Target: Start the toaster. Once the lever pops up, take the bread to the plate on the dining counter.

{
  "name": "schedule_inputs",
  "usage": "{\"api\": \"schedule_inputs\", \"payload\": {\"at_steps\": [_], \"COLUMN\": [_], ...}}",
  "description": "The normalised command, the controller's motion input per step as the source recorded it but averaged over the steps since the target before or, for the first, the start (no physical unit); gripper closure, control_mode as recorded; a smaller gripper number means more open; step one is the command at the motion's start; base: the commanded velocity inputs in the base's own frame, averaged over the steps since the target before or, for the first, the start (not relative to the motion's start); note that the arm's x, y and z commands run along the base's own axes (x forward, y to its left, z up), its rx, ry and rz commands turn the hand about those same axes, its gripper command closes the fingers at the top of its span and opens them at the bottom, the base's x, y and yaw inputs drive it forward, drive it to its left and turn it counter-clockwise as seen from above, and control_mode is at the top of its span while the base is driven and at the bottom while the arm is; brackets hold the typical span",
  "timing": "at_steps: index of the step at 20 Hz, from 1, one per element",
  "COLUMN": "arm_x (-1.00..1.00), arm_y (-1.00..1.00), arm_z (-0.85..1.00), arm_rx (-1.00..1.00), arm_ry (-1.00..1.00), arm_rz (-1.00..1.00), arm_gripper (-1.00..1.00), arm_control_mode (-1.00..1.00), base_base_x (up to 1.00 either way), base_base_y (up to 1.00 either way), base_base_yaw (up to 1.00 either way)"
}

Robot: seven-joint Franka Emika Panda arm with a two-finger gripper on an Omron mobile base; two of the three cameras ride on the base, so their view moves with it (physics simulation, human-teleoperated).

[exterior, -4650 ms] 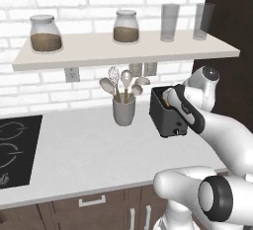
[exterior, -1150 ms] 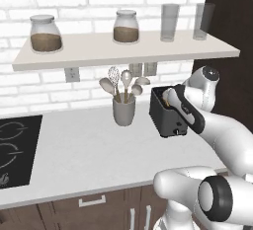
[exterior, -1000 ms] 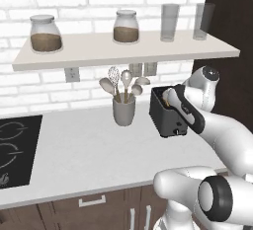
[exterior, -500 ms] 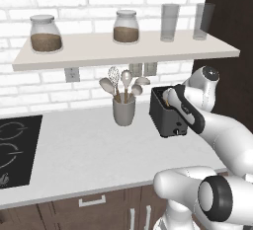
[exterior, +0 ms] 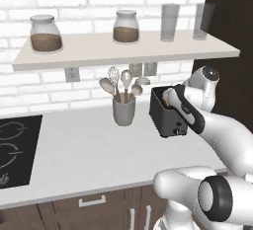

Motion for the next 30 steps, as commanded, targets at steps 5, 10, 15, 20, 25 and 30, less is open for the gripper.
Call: {"api": "schedule_inputs", "payload": {"at_steps": [5, 10, 15, 20, 25, 30], "arm_x": [0.0, 0.0, 0.0, 0.0, 0.0, 0.0], "arm_y": [0.0, 0.0, 0.0, 0.0, 0.0, 0.0], "arm_z": [0.0, 0.0, 0.0, 0.0, 0.0, 0.0], "arm_rx": [0.0, 0.0, 0.0, 0.0, 0.0, 0.0], "arm_ry": [0.0, 0.0, 0.0, 0.0, 0.0, 0.0], "arm_rz": [0.0, 0.0, 0.0, 0.0, 0.0, 0.0], "arm_gripper": [-1.0, -1.0, -1.0, -1.0, -1.0, -1.0], "arm_control_mode": [-1.0, -1.0, -1.0, -1.0, -1.0, -1.0], "base_base_x": [0.0, 0.0, 0.0, 0.0, 0.0, 0.0], "base_base_y": [0.0, 0.0, 0.0, 0.0, 0.0, 0.0], "base_base_yaw": [0.0, 0.0, 0.0, 0.0, 0.0, 0.0]}}
